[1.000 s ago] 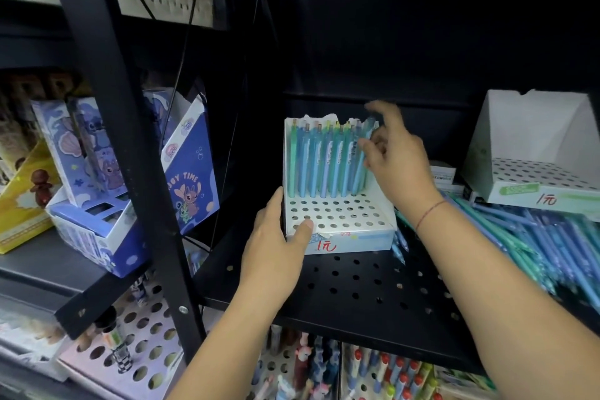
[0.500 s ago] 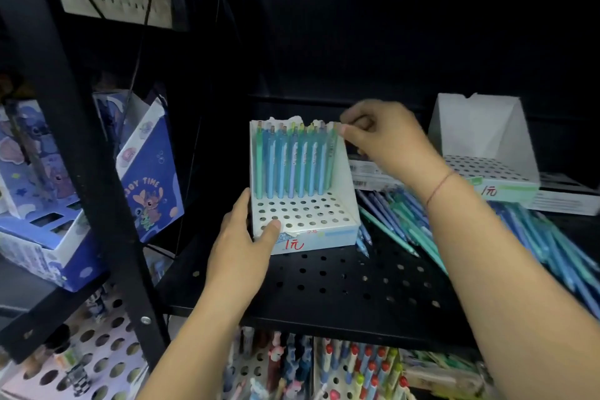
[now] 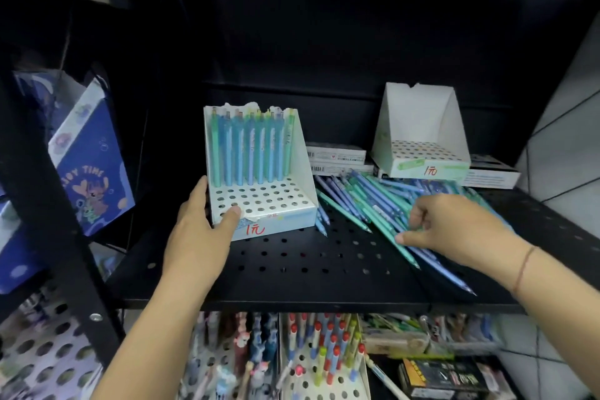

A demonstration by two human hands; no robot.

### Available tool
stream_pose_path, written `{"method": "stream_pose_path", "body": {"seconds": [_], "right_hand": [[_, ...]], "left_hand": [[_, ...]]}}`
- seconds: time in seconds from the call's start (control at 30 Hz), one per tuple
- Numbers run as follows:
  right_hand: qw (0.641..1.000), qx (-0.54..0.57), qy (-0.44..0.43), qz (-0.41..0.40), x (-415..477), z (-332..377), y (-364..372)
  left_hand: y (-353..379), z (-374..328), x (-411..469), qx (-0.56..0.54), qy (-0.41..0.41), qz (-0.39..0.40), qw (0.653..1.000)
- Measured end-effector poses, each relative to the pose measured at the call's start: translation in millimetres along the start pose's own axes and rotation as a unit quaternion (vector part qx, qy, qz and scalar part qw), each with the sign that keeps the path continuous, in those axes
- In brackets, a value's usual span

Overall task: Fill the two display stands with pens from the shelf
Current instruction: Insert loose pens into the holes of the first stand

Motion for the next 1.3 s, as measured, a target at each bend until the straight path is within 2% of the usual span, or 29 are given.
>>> {"method": "stream_pose_path", "body": {"seconds": [0.13, 0.3, 0.63, 0.87, 1.07, 1.3], "right_hand": [[0.999, -0.014, 0.031, -0.039, -27, -10, 0], [0.998, 0.015, 0.065, 0.011, -45, -28, 11], [0.997, 0.06, 0.04, 0.007, -42, -16, 15], [0.999, 0.031, 0.034, 0.02, -58, -26, -6], [0.997, 0.069, 0.045, -0.005, -75, -48, -13], [0.995, 0.082, 0.022, -0.046, -33, -12, 5]], "left_hand": [[0, -1, 0, 0.002, 0.001, 0.0, 1.0], [0, -2, 0, 0.003, 0.0, -0.003, 1.0], [0, -1, 0, 0.007, -0.003, -0.006, 1.0], [0, 0, 0, 0.004, 0.006, -0.005, 1.0], [1, 0, 0, 0.006, 0.008, -0.009, 1.0], [1, -1, 0, 0.002, 0.004, -0.009, 1.0]]}}
Point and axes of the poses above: each hand's wrist, its own x-axis towards the middle knuckle, its own y-axis out of the palm, z = x × y, the point moved 3 cm from there along x, towards the middle knuckle, and after that the axes turned 5 degrees about -x, right-handed, at the moved point
